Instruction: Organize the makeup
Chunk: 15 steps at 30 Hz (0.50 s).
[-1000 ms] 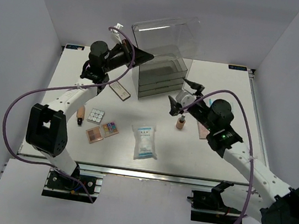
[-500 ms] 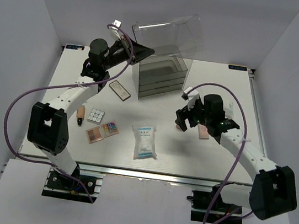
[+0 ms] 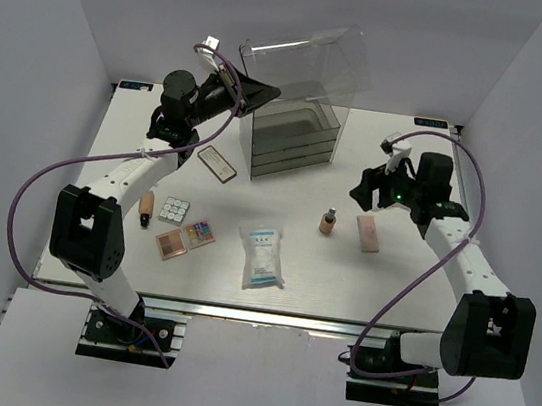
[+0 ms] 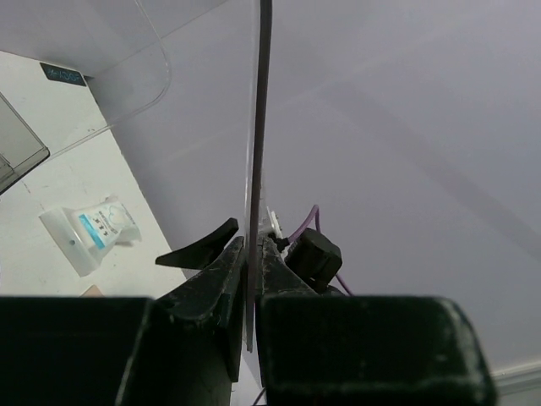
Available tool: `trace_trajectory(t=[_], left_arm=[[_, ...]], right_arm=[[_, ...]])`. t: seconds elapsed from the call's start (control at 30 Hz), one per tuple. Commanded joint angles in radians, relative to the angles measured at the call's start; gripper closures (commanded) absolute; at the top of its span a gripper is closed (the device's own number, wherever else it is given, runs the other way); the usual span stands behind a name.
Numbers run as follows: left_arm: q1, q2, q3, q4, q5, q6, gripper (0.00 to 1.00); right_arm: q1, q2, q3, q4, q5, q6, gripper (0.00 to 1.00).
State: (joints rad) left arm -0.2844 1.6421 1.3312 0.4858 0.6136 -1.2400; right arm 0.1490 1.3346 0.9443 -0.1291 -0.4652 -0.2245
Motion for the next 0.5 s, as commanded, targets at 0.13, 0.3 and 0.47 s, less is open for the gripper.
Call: trace_trajectory(t=[0.13, 0.3, 0.47], left_arm=[[0.007, -0.024, 0.029, 0.040, -0.028, -0.035, 0.94], [0.005, -0.022, 0.029, 0.048, -0.025, -0.042, 0.94], [0.007, -0.022, 0.025, 0.046, -0.023, -0.042, 0.94]], right_arm=[[-0.080, 0.138, 0.163, -0.232, -0.020, -0.476, 0.20], [-0.085, 0.296, 0.325, -0.348, 0.178, -0.757, 0.21], [-0.083, 0.399, 0.436, -0.435, 0.304, -0.860, 0.22]])
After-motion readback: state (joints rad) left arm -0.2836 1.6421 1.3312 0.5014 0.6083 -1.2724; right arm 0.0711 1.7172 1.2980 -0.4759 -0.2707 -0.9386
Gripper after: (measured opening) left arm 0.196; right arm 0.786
